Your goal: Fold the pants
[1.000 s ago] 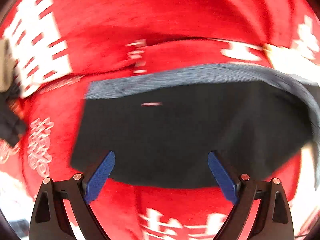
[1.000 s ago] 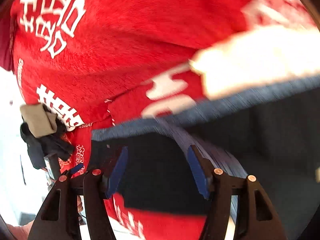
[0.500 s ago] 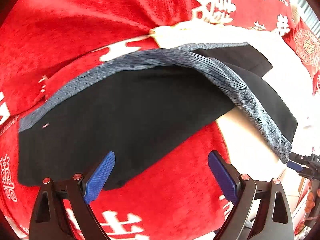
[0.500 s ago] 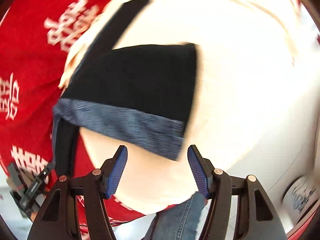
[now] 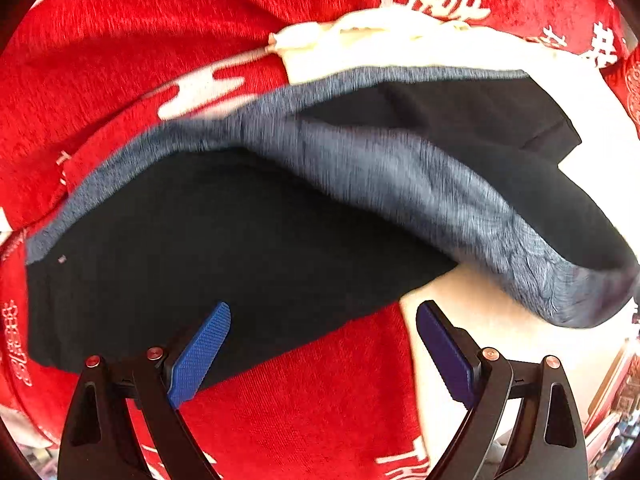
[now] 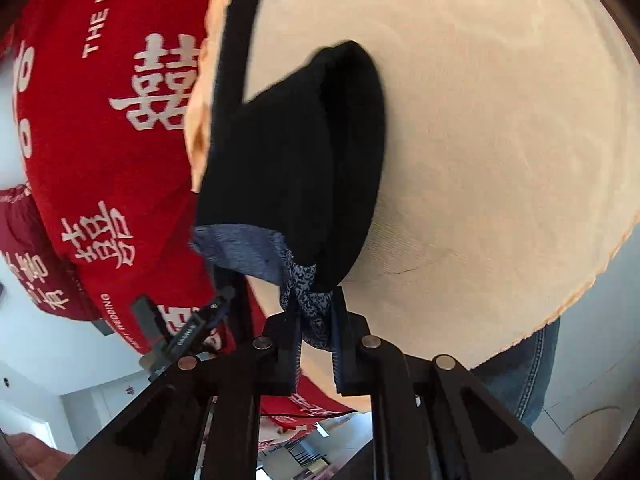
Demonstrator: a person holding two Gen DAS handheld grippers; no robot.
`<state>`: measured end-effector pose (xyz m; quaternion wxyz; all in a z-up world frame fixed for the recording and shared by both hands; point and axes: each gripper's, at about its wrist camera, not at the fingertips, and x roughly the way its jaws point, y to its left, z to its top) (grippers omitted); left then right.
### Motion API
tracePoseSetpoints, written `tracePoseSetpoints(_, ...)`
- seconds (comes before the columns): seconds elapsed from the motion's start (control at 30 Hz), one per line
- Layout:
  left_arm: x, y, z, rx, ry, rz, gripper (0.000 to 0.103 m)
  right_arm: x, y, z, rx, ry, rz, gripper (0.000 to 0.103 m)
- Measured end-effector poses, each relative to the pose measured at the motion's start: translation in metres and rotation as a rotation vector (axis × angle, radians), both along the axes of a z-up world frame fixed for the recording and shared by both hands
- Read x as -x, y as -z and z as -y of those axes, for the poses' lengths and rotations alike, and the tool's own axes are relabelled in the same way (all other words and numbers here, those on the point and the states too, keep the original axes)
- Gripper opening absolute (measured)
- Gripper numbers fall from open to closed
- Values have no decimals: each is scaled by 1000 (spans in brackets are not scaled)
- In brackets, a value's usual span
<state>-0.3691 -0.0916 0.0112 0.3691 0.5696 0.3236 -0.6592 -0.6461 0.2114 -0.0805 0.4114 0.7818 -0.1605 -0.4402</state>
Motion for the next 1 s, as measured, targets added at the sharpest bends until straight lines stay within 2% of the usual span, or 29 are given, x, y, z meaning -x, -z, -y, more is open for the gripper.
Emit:
tracePoseSetpoints(0.1,9,-15,15,30,-40,-4,95,28,-32,36,86,-33,-14,13)
tracePoseSetpoints(0.2,16,-27,33,74,-100,-15,95,68,-57,90,164,-76,-30,13)
tracePoseSetpoints(0.3,21,-27,51,96,-160,-9,95,112,-71,172,188,-156,-100,15)
tracePoseSetpoints(0.33,21,-27,54,99,-172,-7,95,124,-72,195,184,-171,-117,19)
tracePoseSetpoints(0.4,25,-25,61,102,-186,-5,95,143,-70,231,135,-201,-183,40)
tracePoseSetpoints(0.43,28,-23,61,102,-187,-2,95,151,-72,248,94,-226,-245,69)
tracePoseSetpoints(0.47,32,-19,63,99,-184,7,95,156,-78,259,81,-237,-311,76)
tracePoseSetpoints(0.53,34,-12,61,97,-180,26,95,158,-86,259,115,-234,-357,77)
tracePoseSetpoints(0.6,37,-3,62,93,-184,44,95,156,-81,246,63,-227,-395,77)
tracePoseSetpoints(0.67,37,8,61,75,-198,59,95,156,-62,224,-46,-192,-417,74)
tracePoseSetpoints(0.77,38,21,59,44,-207,102,95,160,-19,193,-156,-104,-326,62)
tracePoseSetpoints(0.8,37,20,58,47,-207,101,95,161,-5,190,-168,-72,-275,40)
tracePoseSetpoints(0.83,37,20,58,56,-203,103,95,163,9,192,-167,-45,-218,10)
tracePoseSetpoints(0.87,37,19,58,60,-198,114,95,163,17,194,-163,-28,-167,10)
tracePoseSetpoints(0.9,37,19,59,57,-196,118,95,164,14,196,-142,-15,-167,10)
tracePoseSetpoints(0.93,37,18,61,48,-199,117,95,165,3,204,-83,-22,-190,10)
tracePoseSetpoints(1.0,37,11,68,54,-208,106,95,166,-11,214,-62,-70,-244,10)
